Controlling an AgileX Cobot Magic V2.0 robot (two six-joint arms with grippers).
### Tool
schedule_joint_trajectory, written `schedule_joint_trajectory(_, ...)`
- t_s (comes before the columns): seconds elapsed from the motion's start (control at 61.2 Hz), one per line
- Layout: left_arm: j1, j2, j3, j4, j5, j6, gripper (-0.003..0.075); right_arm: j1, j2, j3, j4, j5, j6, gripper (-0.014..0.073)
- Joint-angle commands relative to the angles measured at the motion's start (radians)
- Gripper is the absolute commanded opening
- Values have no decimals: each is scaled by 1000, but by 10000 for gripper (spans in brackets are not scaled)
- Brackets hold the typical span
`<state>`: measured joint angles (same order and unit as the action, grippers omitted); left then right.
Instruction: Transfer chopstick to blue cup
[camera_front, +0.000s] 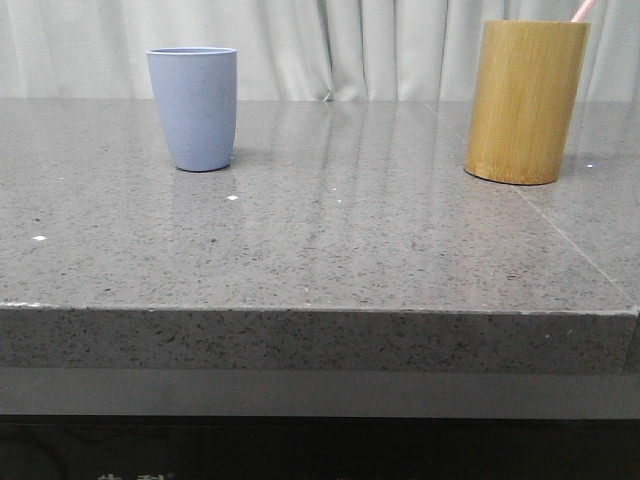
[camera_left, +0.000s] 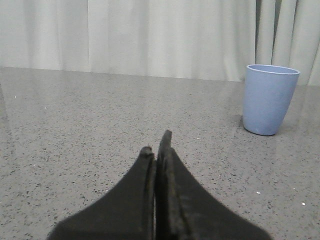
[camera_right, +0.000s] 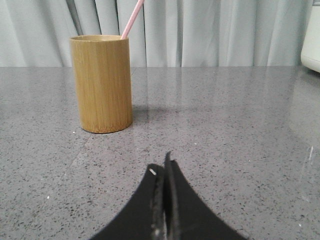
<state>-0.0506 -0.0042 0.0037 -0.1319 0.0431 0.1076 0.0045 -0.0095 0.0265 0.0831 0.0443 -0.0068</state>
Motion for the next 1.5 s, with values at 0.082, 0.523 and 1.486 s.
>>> schedule_joint_trajectory(0.082,-2,-22,11,-9,-78,-2,-19,-5,-22,-4,-12,-86,0,-117)
schedule_joint_trajectory(0.523,-2,-22,11,-9,-78,-2,-19,-5,-22,-4,-12,-88,0,-117)
schedule_joint_trajectory(1.486,-2,493,-821,-9,480,-5,-19,-5,404,-742,-15,544,-1,-117)
